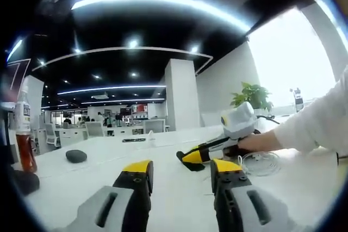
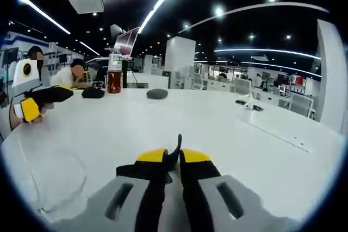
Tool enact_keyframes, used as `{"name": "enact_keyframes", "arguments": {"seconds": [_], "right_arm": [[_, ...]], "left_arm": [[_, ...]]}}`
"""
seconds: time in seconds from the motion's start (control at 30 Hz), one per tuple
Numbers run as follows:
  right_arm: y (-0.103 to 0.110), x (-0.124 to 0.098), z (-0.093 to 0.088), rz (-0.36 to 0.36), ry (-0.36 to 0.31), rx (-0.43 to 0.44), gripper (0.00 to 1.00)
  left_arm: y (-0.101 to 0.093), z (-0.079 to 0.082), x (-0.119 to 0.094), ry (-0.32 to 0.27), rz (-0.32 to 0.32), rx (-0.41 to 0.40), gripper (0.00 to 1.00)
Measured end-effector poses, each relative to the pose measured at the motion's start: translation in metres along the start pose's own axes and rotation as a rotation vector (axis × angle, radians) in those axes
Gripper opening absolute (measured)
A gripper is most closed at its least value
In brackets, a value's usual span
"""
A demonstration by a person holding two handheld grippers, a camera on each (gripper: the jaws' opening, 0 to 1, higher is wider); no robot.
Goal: Peel open the Velcro strap on the desktop, arrange the wired earphones neatly onto it, and close the Velcro strap to secure them.
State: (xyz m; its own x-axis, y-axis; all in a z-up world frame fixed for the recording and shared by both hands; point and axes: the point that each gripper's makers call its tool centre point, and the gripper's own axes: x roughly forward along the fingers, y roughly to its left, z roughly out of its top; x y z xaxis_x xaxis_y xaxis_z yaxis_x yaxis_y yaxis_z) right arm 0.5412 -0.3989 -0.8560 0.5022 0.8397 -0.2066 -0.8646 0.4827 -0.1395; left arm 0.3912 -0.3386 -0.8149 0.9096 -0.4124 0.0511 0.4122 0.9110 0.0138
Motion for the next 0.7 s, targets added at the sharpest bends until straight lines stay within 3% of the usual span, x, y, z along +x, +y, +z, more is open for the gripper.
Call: {"name": "enact_keyframes", "arguments": {"seconds": [0.7], "right_arm": [[0.0006, -0.0007, 0.0014, 0.012, -0.005, -0.017, 0.04]], "left_arm": [[0.0008, -0.0006, 0.0001, 0.003, 0.004, 0.002, 0.46]]}}
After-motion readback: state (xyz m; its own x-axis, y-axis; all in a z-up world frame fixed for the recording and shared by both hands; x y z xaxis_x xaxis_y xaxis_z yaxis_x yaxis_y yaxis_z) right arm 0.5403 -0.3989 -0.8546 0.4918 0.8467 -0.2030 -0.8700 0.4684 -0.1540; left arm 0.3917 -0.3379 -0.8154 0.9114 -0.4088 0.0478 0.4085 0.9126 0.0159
